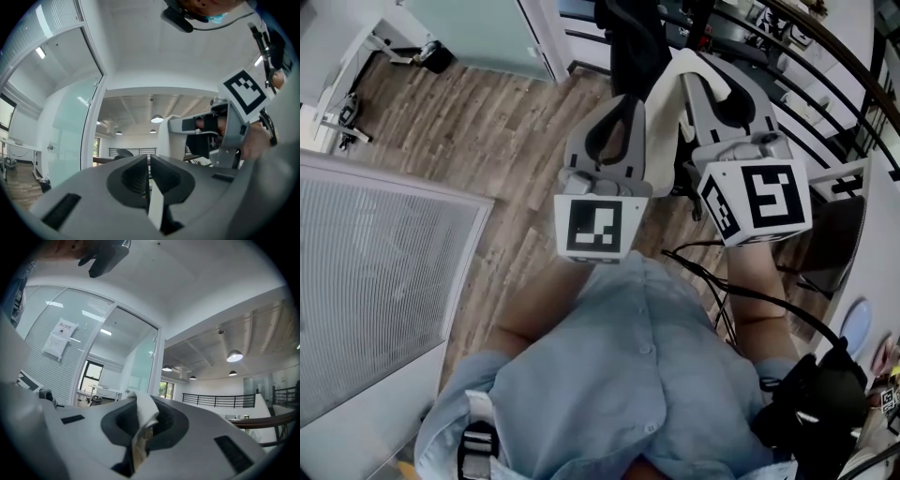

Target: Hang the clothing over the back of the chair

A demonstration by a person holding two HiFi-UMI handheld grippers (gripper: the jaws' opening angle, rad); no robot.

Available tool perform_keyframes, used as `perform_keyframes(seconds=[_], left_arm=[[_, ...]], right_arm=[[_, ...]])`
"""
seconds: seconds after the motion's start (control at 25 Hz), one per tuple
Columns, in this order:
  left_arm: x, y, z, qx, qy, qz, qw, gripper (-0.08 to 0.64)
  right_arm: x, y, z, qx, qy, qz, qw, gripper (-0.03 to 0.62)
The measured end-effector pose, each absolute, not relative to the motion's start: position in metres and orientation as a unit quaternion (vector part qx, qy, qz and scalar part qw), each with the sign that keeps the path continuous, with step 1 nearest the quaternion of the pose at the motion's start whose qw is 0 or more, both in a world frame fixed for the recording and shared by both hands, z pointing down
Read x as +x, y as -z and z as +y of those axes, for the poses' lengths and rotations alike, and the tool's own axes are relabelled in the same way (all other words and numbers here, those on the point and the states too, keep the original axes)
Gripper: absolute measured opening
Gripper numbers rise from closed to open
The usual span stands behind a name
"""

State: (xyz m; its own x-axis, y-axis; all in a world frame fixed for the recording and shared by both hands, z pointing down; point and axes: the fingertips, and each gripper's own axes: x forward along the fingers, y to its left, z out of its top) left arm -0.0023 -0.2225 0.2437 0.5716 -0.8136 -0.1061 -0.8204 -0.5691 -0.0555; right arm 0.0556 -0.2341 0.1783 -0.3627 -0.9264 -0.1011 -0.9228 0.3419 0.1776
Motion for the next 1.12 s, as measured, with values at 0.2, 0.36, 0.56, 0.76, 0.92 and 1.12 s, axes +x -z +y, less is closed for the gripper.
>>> perform_keyframes(seconds=[0.2, 0.36, 0.56, 0.76, 0.92, 1.12], left_arm=[[-0.007, -0.242, -0.237, -0.893, -0.036, 0.446, 0.053, 0.025], [-0.008, -0.248, -0.25, -0.903, -0.044, 0.424, 0.057, 0.026], [-0.006, -0.238, -0.254, -0.923, -0.058, 0.376, 0.051, 0.026], [-0.003, -0.247, -0.262, -0.937, -0.062, 0.345, 0.012, 0.087], [0.012, -0.26, -0.261, -0.951, -0.048, 0.305, 0.006, 0.22], [0.028, -0.289, -0.261, -0.956, -0.009, 0.294, 0.014, 0.253]], right_arm=[[0.05, -0.163, -0.252, 0.572, 0.117, -0.812, 0.006, 0.021], [0.047, -0.159, -0.269, 0.581, 0.133, -0.803, 0.008, 0.021], [0.044, -0.133, -0.285, 0.596, 0.147, -0.789, 0.01, 0.02], [0.049, -0.11, -0.298, 0.609, 0.161, -0.777, 0.013, 0.021], [0.052, -0.099, -0.299, 0.612, 0.164, -0.773, 0.011, 0.021], [0.057, -0.09, -0.287, 0.604, 0.17, -0.779, -0.003, 0.02]])
